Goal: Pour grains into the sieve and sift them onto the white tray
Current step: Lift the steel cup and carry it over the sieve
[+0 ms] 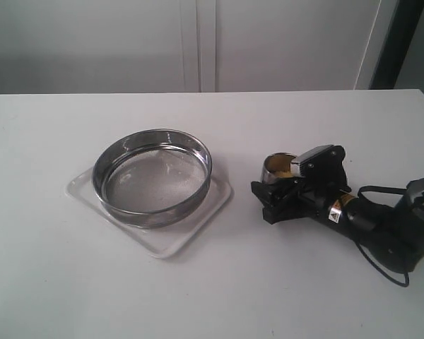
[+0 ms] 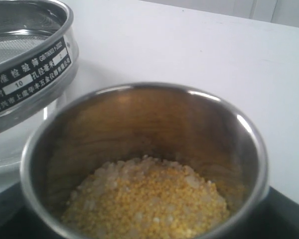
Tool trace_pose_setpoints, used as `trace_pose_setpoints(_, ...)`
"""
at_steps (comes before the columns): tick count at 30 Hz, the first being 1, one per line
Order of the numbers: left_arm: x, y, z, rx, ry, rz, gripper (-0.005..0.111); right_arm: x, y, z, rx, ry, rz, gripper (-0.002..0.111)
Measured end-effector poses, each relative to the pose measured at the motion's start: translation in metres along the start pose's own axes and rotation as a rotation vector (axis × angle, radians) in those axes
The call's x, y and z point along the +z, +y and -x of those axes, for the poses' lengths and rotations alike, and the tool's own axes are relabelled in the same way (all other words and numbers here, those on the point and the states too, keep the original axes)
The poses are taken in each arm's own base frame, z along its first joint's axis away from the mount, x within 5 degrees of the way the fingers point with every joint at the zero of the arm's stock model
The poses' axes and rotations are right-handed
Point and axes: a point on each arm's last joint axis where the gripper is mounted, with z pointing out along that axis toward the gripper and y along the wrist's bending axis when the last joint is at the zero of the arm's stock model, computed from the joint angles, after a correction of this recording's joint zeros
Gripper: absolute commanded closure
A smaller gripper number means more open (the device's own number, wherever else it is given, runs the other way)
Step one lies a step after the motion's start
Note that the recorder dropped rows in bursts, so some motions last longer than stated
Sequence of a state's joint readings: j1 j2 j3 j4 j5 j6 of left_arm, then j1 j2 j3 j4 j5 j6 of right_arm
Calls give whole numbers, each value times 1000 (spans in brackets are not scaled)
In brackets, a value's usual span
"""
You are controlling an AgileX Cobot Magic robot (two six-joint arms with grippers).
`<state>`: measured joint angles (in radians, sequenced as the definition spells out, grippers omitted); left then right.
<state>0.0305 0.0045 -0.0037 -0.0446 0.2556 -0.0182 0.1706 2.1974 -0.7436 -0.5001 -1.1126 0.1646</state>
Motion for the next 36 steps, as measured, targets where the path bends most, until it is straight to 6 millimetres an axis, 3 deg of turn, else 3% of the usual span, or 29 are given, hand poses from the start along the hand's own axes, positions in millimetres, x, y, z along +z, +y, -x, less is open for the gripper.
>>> trace_pose_setpoints(13, 0, 0, 0, 0, 0, 0, 107, -48, 22, 17, 12, -2, -1, 108)
trace_pose_setpoints(22, 0, 0, 0, 0, 0, 0, 107, -67, 26, 61, -33, -57, -22, 108)
trace_pose_setpoints(25, 0, 0, 0, 0, 0, 0, 107, -66, 26, 74, -40, -52, -20, 108)
trace_pose_setpoints(36, 0, 0, 0, 0, 0, 0, 107, -28, 33, 135, -36, -77, -11, 108)
